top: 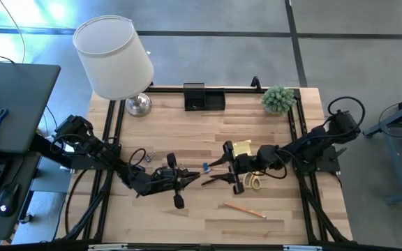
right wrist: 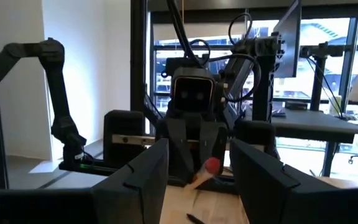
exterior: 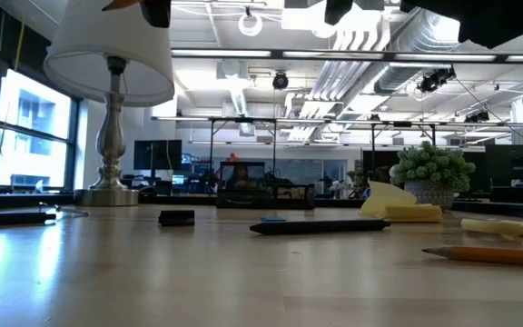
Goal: Pick and place office supplies into organizer
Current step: Put the left orange pencil into the black desk organizer
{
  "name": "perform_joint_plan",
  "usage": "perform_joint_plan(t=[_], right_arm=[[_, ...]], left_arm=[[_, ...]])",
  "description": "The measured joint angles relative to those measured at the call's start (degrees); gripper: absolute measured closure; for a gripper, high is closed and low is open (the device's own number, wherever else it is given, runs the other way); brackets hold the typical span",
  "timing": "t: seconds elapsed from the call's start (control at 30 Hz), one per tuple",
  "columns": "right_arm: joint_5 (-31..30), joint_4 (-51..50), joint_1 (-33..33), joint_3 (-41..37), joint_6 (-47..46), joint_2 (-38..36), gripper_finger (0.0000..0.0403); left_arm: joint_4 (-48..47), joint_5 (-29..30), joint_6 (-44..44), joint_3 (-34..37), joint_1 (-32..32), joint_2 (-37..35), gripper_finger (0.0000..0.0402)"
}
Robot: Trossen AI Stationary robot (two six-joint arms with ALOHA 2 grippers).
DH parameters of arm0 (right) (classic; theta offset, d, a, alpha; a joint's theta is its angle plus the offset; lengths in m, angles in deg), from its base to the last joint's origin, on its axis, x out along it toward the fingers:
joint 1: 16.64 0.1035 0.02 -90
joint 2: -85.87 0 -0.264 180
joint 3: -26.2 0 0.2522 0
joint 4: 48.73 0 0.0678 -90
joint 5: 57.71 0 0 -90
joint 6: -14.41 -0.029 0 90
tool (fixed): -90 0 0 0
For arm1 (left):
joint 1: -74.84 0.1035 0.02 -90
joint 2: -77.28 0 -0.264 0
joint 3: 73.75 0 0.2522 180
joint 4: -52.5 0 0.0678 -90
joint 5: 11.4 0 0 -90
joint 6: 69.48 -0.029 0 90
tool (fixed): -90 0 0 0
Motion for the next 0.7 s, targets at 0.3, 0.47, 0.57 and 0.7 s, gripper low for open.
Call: perform_joint_plan(t=[0.3,0.47,0.57,0.7], right_arm=[[0.0,-0.1,0.0,2.0,0.8,3.6,0.0236],[0.3,-0.1,0.0,1.9,1.0,3.6,0.0236],[0.5,0.0,0.0,1.9,1.3,3.6,0.0237],[0.7,0.0,0.0,1.9,1.3,3.6,0.0258]], left_arm=[[-0.7,-1.5,-0.2,0.0,0.0,0.0,0.0398],[-0.8,-1.5,-0.7,0.0,-0.1,0.0,0.0394],[-0.8,-1.5,-0.8,0.0,-0.1,0.0,0.0394],[-1.1,-1.5,-0.8,0.0,-0.1,0.0,0.0393]])
